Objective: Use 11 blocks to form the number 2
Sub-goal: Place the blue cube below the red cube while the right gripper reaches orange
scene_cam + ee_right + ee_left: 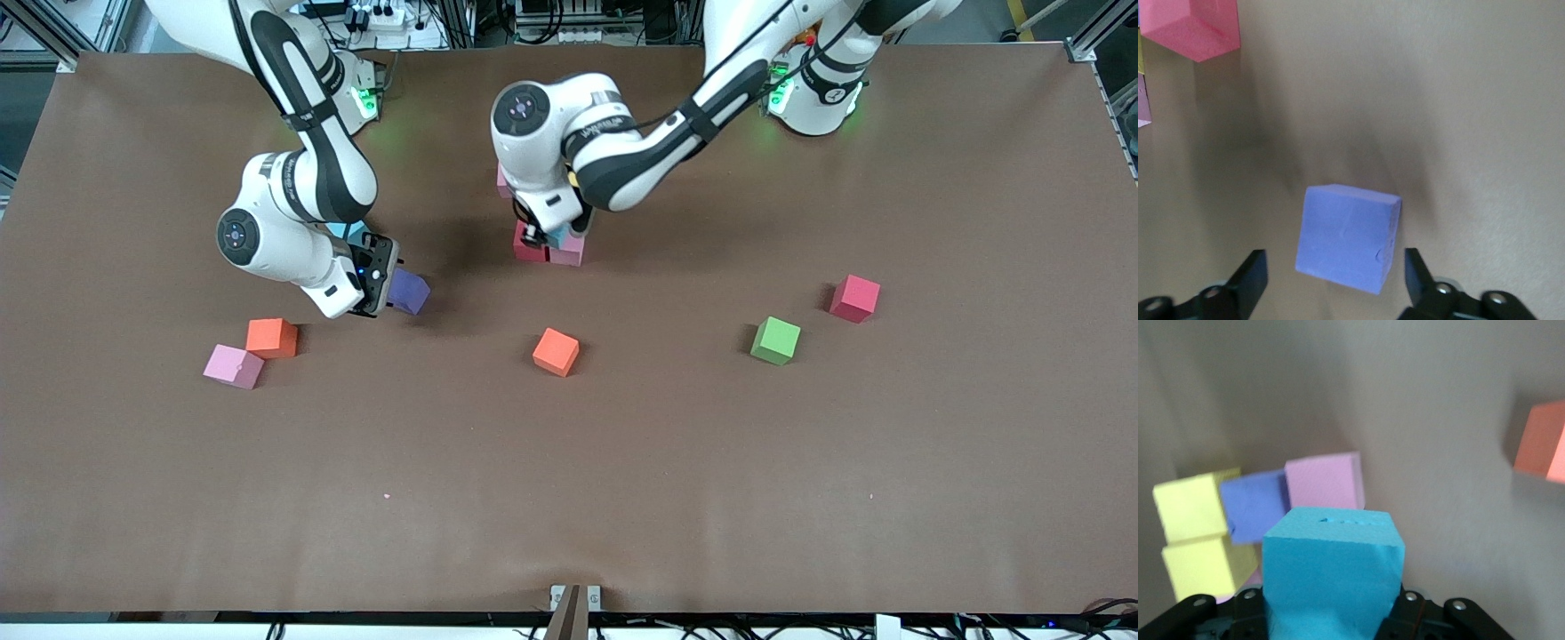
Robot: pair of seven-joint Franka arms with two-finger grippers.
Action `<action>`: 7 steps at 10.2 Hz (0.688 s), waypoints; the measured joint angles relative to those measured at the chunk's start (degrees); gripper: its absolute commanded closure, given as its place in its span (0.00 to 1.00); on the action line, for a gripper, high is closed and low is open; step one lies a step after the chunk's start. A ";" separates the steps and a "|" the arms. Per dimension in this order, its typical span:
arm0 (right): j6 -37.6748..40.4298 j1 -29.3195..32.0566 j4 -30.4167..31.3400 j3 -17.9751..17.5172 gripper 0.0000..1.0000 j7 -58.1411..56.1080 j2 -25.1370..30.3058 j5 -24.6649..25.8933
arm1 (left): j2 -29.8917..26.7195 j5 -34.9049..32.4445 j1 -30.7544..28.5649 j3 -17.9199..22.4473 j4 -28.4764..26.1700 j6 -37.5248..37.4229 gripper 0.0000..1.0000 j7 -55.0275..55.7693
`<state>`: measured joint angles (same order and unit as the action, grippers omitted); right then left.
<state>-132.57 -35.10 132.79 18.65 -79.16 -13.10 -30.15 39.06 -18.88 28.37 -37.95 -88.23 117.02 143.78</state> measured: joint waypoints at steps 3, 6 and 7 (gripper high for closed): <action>-1.81 0.10 1.44 1.15 0.03 0.25 0.20 0.00 | 2.94 0.09 4.90 0.39 2.80 5.18 0.78 4.22; -3.20 1.19 2.29 1.25 0.03 0.21 0.27 0.04 | 4.77 0.09 9.60 4.57 3.66 11.49 0.78 6.95; -3.16 2.75 2.38 1.24 0.02 -0.49 0.28 0.14 | 5.29 0.10 11.77 7.09 3.97 13.22 0.78 8.01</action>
<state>-135.74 -32.34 135.17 19.89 -79.65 -12.82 -30.01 44.35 -18.79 40.14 -30.86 -84.27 130.25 151.79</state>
